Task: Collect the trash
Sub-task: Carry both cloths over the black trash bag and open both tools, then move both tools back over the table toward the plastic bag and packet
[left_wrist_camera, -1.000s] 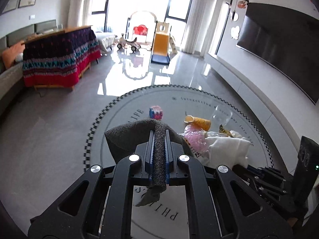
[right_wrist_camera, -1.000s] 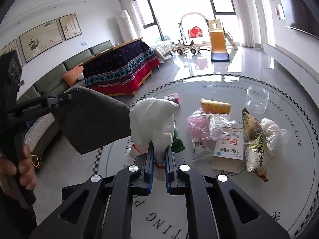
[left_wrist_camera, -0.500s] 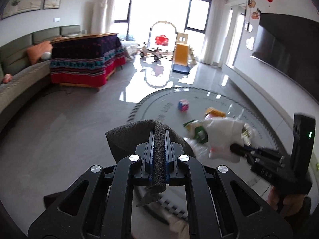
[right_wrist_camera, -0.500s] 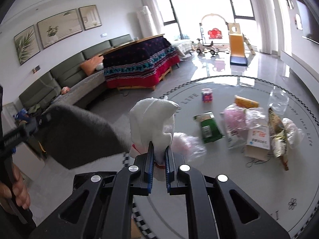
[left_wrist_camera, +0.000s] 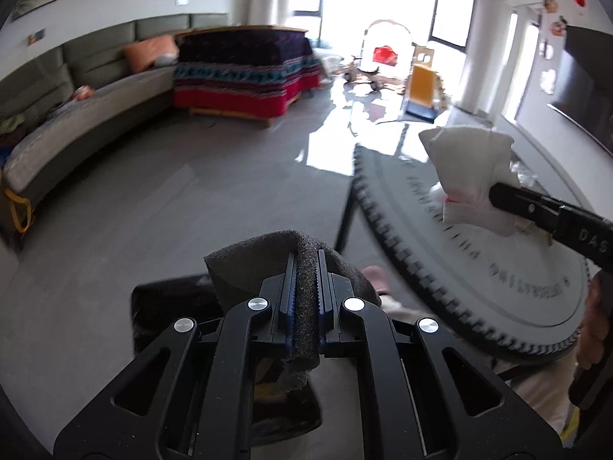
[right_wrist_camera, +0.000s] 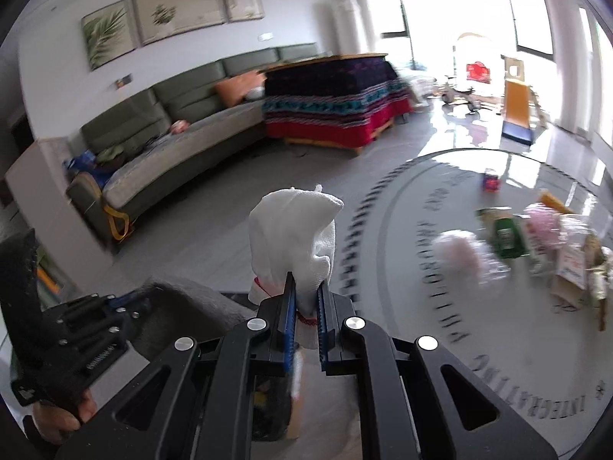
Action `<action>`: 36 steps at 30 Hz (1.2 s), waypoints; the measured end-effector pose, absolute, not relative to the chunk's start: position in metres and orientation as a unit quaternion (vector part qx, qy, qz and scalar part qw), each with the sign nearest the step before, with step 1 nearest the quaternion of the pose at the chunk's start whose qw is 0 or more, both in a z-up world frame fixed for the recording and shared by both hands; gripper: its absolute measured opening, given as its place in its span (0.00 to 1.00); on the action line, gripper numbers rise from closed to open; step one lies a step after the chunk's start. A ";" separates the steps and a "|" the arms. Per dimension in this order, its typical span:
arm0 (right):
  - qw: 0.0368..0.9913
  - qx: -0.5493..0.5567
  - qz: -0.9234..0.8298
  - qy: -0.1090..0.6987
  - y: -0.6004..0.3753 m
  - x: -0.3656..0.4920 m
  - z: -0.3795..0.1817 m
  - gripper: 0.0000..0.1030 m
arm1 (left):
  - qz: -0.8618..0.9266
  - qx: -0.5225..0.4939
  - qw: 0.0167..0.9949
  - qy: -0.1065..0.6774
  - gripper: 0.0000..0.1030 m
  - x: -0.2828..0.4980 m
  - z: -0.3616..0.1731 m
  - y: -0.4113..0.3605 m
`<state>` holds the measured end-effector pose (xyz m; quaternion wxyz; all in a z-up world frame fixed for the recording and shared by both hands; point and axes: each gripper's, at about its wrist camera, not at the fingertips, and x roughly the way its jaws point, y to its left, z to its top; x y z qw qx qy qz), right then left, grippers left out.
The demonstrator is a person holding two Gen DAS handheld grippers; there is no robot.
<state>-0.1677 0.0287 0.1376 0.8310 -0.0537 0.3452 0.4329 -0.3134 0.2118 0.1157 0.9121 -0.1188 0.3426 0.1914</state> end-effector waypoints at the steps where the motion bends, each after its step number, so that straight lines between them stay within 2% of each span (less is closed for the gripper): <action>1: 0.827 -0.057 0.439 0.348 0.035 -0.173 0.135 0.10 | 0.203 -0.123 0.907 0.347 0.07 -0.322 0.109 0.218; 9: 0.771 -0.108 0.503 0.375 0.103 -0.228 0.109 0.10 | 0.278 -0.164 0.865 0.384 0.07 -0.379 0.052 0.253; 18: 0.722 -0.145 0.529 0.421 0.149 -0.257 0.072 0.10 | 0.330 -0.184 0.806 0.456 0.07 -0.400 -0.011 0.280; 19: 0.717 -0.149 0.531 0.427 0.154 -0.258 0.069 0.14 | 0.333 -0.188 0.801 0.460 0.11 -0.406 -0.016 0.279; 20: 0.706 -0.162 0.533 0.438 0.164 -0.260 0.063 0.21 | 0.337 -0.193 0.795 0.467 0.48 -0.405 -0.020 0.283; 21: 0.706 -0.178 0.521 0.446 0.173 -0.261 0.057 0.51 | 0.343 -0.194 0.790 0.470 0.98 -0.406 -0.023 0.284; 22: 0.715 -0.182 0.507 0.447 0.179 -0.261 0.054 0.68 | 0.356 -0.187 0.792 0.459 0.92 -0.408 -0.022 0.286; 36: 0.732 -0.122 0.508 0.438 0.144 -0.237 0.066 0.68 | 0.351 -0.141 0.805 0.457 0.94 -0.383 -0.007 0.267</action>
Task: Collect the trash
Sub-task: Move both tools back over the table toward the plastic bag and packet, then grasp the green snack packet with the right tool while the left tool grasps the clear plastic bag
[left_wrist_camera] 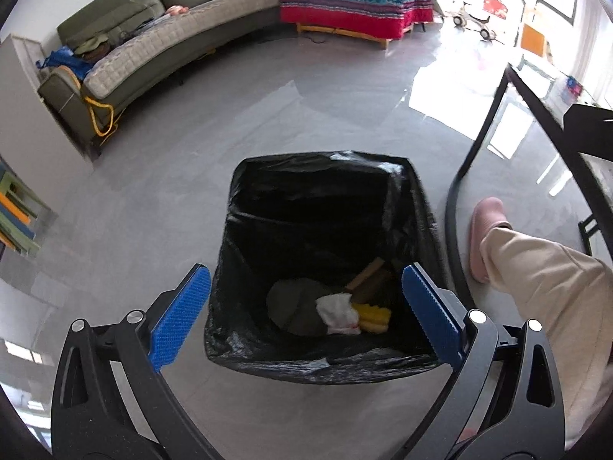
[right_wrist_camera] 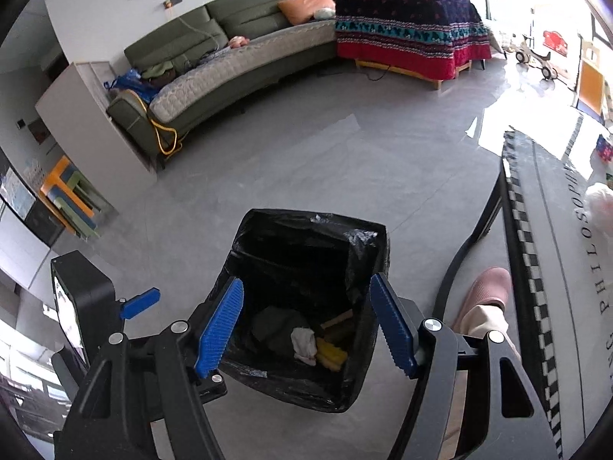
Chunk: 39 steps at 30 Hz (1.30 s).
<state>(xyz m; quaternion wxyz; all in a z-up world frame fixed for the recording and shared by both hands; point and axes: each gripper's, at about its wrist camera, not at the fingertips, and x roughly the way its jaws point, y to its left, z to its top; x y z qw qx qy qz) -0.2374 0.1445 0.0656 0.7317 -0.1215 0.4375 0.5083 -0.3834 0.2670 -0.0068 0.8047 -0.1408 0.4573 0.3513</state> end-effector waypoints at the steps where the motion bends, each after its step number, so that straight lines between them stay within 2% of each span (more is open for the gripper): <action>1: 0.734 -0.117 0.507 0.437 0.140 -0.235 0.067 0.68 | 0.348 -0.139 0.807 0.457 0.94 -0.380 -0.005 0.264; 10: 0.774 -0.082 0.461 0.426 0.083 -0.185 0.083 0.68 | 0.280 -0.112 0.845 0.442 0.94 -0.311 0.032 0.225; 24: 0.834 -0.020 0.352 0.424 -0.017 -0.062 0.096 0.68 | 0.161 -0.037 0.880 0.446 0.94 -0.178 0.063 0.145; 32: 0.843 -0.036 0.311 0.437 -0.045 0.025 0.086 0.67 | 0.096 -0.012 0.894 0.437 0.94 -0.097 0.068 0.103; 39: 0.831 -0.094 0.302 0.458 -0.032 0.088 0.060 0.65 | 0.056 -0.002 0.895 0.443 0.94 -0.047 0.059 0.076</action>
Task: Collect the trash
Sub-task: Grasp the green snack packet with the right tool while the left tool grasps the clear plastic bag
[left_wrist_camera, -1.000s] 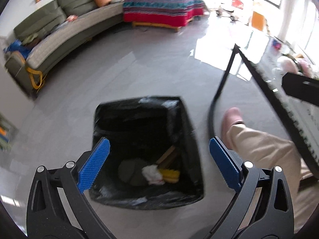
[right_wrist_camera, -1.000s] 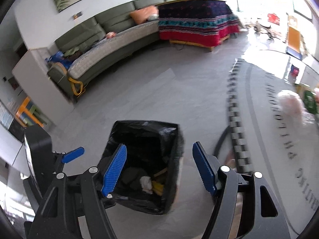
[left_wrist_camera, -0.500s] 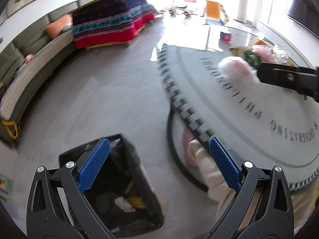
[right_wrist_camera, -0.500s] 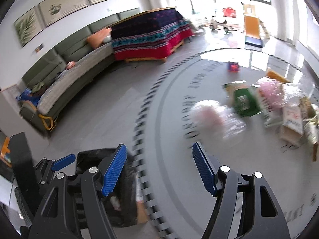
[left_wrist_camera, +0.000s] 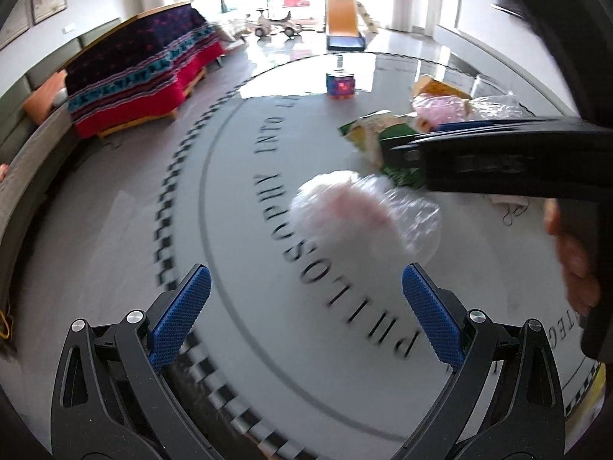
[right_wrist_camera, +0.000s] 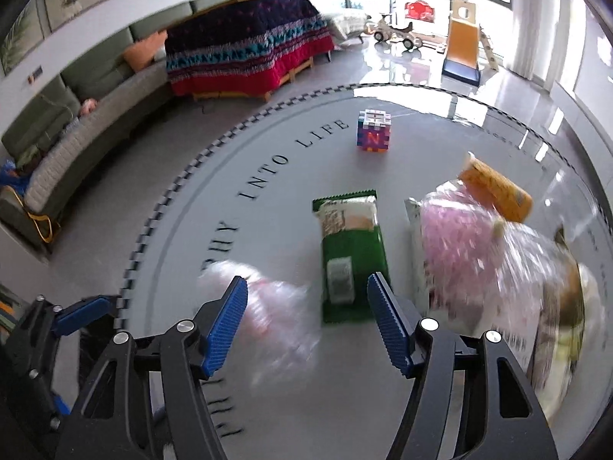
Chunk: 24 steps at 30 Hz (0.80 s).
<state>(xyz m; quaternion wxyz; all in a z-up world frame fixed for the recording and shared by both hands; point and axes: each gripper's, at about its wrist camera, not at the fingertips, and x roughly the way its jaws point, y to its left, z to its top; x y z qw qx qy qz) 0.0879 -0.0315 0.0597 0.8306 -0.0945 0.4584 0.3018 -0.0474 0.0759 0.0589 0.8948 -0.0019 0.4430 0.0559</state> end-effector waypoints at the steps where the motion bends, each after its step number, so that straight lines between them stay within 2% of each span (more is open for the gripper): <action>1: 0.827 -0.103 0.301 0.463 -0.027 0.094 0.055 0.64 | 0.052 -0.002 0.895 0.444 0.94 -0.042 0.059 0.076; 5: 0.830 -0.148 0.280 0.459 -0.018 0.110 0.043 0.65 | 0.041 -0.003 0.893 0.447 0.94 -0.025 0.056 0.072; 12: 0.829 -0.156 0.267 0.465 -0.017 0.137 0.034 0.64 | 0.019 -0.007 0.889 0.458 0.94 0.002 0.046 0.062; 14: 0.819 -0.164 0.271 0.479 -0.016 0.143 0.026 0.58 | 0.016 -0.013 0.887 0.461 0.94 0.008 0.042 0.061; 16: 0.807 -0.170 0.278 0.492 -0.013 0.146 0.018 0.48 | 0.011 -0.019 0.885 0.465 0.94 0.017 0.038 0.061; 22: 0.816 -0.122 0.297 0.480 -0.027 0.142 0.028 0.46 | 0.006 -0.011 0.891 0.455 0.94 0.031 0.033 0.056; 24: 0.823 -0.098 0.301 0.472 -0.034 0.141 0.039 0.46 | 0.002 -0.016 0.894 0.448 0.83 0.033 0.032 0.058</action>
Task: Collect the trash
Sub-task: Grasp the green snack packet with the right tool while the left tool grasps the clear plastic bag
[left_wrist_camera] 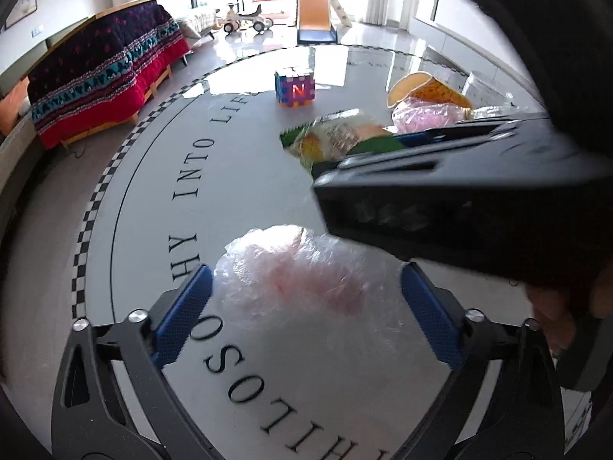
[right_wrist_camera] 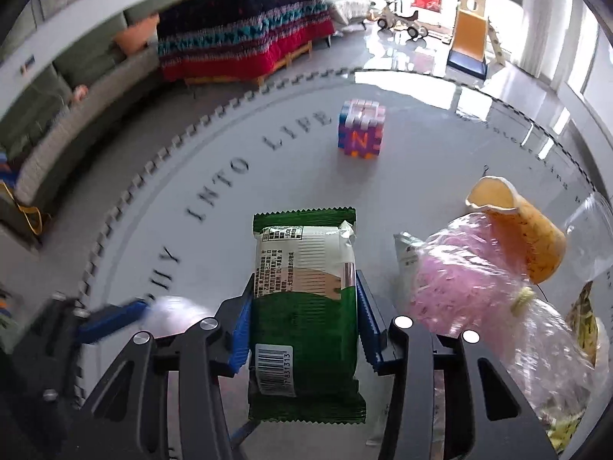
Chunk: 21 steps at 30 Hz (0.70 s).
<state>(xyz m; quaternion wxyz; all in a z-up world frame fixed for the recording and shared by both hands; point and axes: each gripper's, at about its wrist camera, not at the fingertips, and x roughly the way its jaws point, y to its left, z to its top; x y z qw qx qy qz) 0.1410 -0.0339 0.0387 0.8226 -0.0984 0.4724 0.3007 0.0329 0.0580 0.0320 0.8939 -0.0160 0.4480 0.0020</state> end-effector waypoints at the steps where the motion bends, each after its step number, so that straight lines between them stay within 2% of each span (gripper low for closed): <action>1: 0.825 -0.093 0.300 0.469 -0.035 0.141 0.044 0.46 | 0.003 -0.020 0.895 0.446 0.78 0.033 0.032 0.060; 2: 0.827 -0.090 0.300 0.467 -0.035 0.140 0.048 0.46 | 0.003 -0.026 0.896 0.443 0.66 0.034 0.032 0.064; 6: 0.830 -0.084 0.305 0.459 -0.036 0.131 0.061 0.46 | -0.009 -0.062 0.899 0.433 0.56 0.026 0.034 0.076; 21: 0.835 -0.099 0.332 0.427 -0.025 0.044 0.101 0.47 | 0.031 -0.036 0.910 0.411 0.56 -0.066 0.071 0.090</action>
